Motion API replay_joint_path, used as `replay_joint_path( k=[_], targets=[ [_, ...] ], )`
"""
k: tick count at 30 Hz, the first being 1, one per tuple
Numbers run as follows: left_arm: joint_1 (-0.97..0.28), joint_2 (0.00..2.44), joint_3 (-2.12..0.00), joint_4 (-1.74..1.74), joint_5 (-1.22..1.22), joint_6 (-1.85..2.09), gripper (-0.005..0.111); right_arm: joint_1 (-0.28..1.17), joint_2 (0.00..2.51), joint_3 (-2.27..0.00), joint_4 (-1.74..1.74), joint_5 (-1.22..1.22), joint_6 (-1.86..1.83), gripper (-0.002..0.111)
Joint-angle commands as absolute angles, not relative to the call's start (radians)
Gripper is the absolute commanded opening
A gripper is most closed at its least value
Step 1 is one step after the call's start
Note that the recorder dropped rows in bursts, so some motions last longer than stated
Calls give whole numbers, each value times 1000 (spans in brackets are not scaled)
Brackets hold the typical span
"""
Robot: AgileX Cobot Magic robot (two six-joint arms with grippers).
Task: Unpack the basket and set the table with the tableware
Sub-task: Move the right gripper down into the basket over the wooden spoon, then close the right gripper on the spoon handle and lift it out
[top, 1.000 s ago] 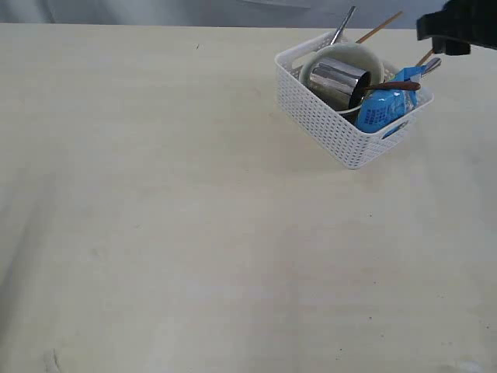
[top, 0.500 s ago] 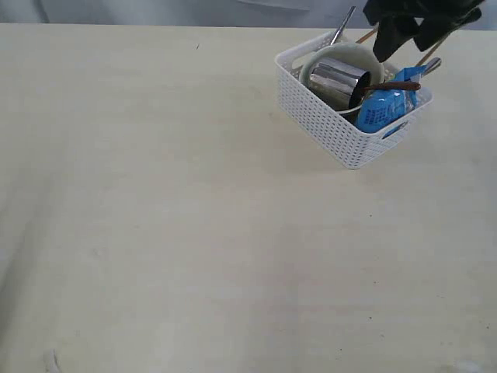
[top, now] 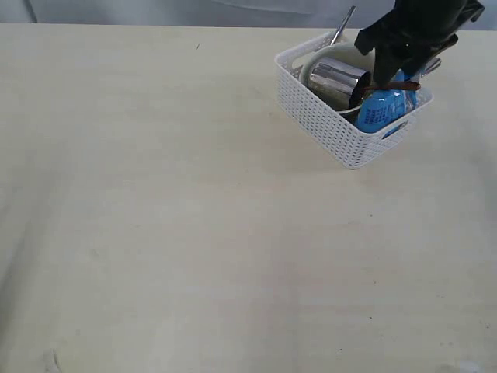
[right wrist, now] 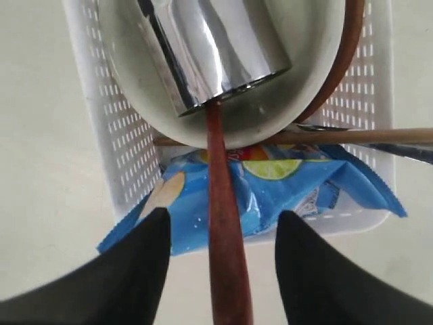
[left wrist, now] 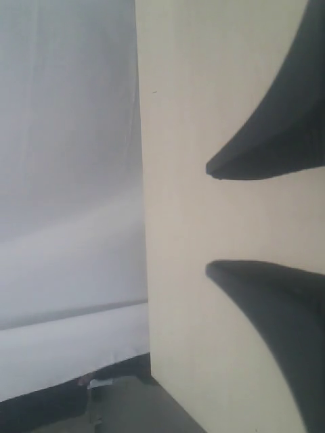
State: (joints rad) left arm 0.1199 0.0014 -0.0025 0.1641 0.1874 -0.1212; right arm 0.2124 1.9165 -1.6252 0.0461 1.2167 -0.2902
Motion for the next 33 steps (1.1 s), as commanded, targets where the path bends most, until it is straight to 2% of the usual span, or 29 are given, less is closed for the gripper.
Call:
replay_joint_path(
  k=[1,33],
  targets=[
    [115,0,0,159,183,-126,38,213,1919,-1628,61,1221,-302,46],
    [115,0,0,159,183,-126,38,213,1883,-1563,25,1221,-302,46]
  ],
)
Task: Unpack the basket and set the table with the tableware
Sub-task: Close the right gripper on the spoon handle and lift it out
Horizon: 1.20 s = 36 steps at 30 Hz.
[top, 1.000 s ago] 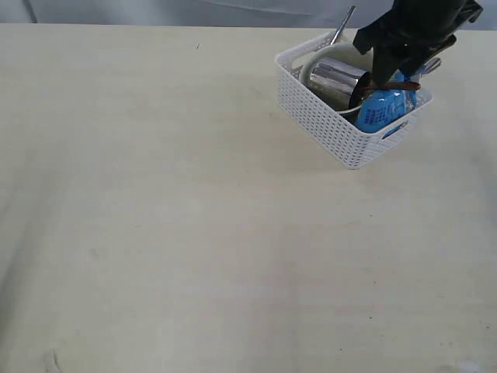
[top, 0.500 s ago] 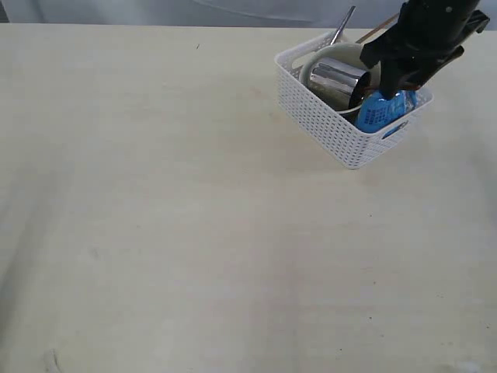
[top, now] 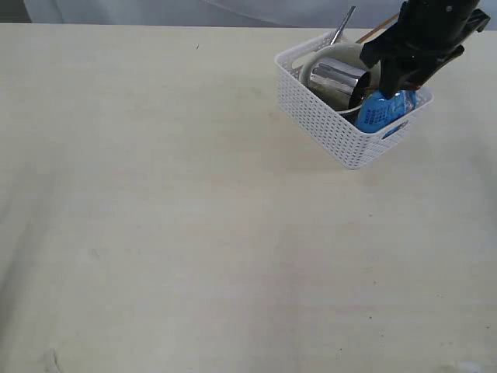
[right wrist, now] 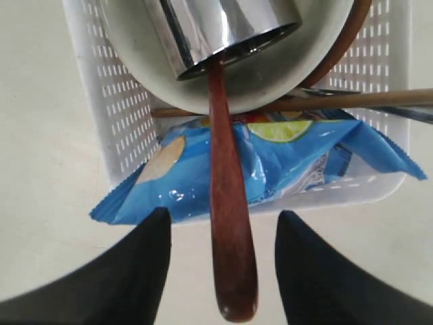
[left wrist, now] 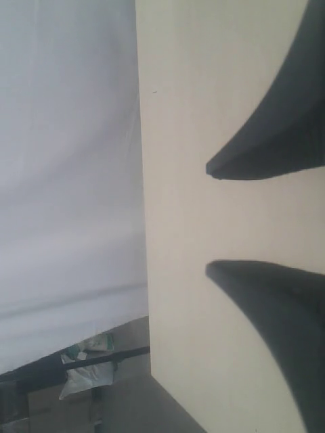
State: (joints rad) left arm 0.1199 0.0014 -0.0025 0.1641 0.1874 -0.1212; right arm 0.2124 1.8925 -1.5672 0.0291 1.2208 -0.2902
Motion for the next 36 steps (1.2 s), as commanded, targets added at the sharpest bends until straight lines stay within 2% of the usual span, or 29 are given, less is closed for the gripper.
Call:
replay_joint_path(
  k=[1,5,10,12,21,27,36],
  targets=[
    [115,0,0,159,183,-126,38,213,1883,-1563,25,1221,-302,46],
    [115,0,0,159,183,-126,38,213,1883,-1563,25,1221,-304,45],
    [115,0,0,159,183,-126,38,213,1883,-1563,25,1221,-312,27],
    [115,0,0,159,183,-126,38,213,1883,-1563,25,1221,-312,23],
    [115,0,0,159,183,-126,38,213,1883,-1563,25,1221,-313,23],
    [115,0,0,159,183,-126,38,213,1883,-1563,25,1221,-315,0],
    [115,0,0,159,183,-126,38,213,1845,-1563,-24,1221,-315,0]
  ],
)
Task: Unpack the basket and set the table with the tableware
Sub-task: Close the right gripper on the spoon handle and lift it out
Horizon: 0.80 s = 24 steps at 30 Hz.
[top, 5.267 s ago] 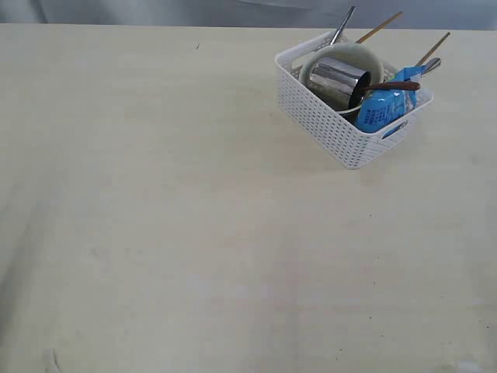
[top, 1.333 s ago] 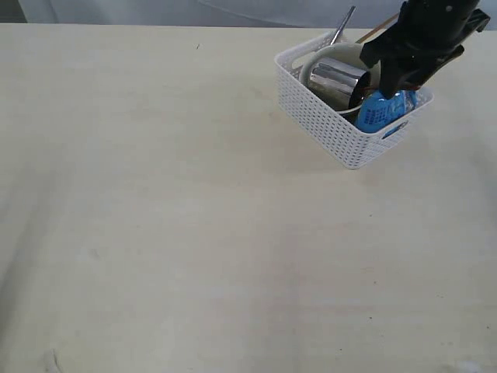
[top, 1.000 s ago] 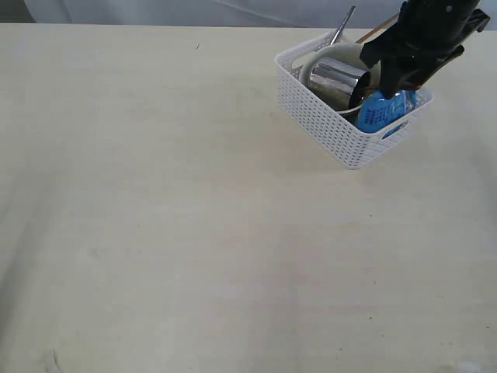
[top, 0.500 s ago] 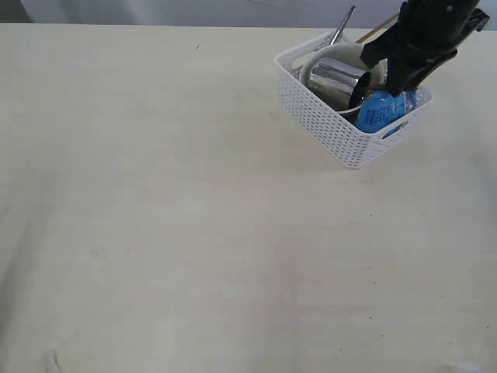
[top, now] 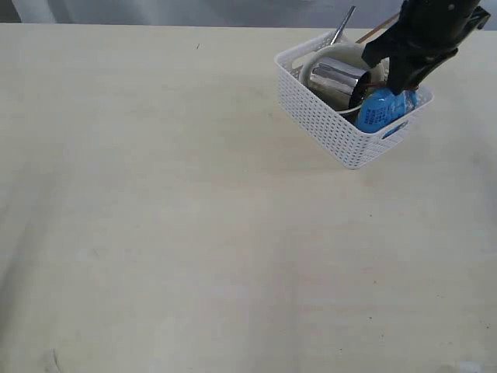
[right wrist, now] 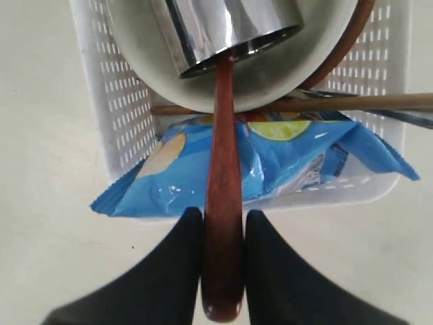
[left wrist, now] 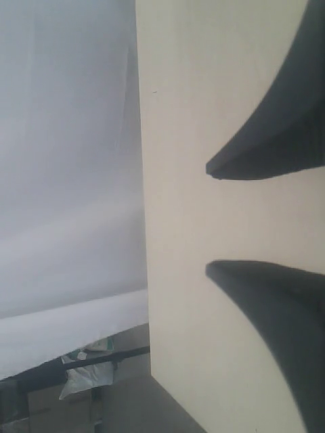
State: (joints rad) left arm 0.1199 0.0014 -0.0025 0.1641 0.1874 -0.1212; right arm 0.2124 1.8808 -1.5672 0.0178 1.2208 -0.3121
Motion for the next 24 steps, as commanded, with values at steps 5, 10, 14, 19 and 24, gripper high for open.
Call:
replay_joint_path(
  k=[5,10,14,19,24],
  targets=[
    [115,0,0,159,183,-126,38,213,1786,-1563,-27,1221,-317,0],
    [115,0,0,159,183,-126,38,213,1728,-1563,-27,1221,-329,0],
    [115,0,0,159,183,-126,38,213,1684,-1563,-27,1221,-365,0],
    [115,0,0,159,183,-126,38,213,1636,-1563,-27,1221,-367,0],
    [115,0,0,159,183,-126,38,213,1592,-1563,-27,1221,-399,0]
  ],
)
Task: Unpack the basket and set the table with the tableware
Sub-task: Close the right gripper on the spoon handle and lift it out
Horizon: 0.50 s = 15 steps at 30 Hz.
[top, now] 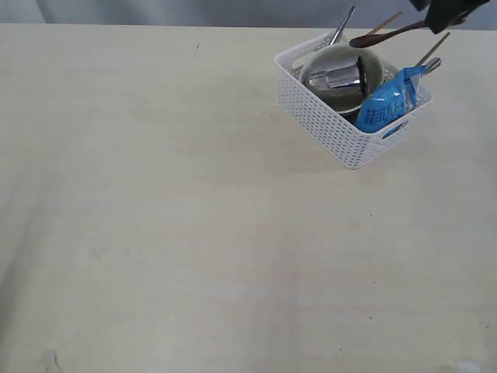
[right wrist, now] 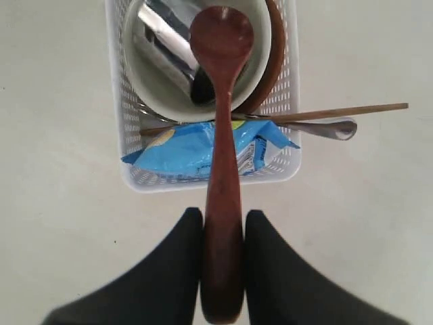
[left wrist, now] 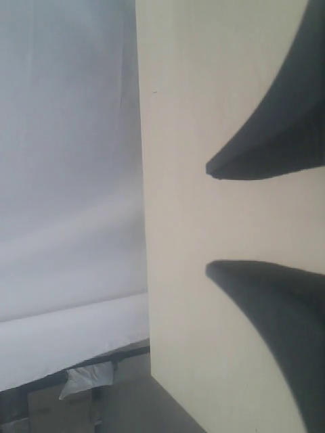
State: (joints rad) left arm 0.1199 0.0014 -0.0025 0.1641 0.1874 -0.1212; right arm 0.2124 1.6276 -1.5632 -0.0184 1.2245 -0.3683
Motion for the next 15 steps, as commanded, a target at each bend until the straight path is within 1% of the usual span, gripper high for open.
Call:
replay_joint_path(
  k=[1,7,15],
  targets=[
    [115,0,0,159,183,-126,38,213,1585,-1563,-27,1221,-416,0],
    [115,0,0,159,183,-126,38,213,1546,-1563,-14,1221,-565,0],
    [115,0,0,159,183,-126,38,213,1536,-1563,96,1221,-1120,0]
  ],
)
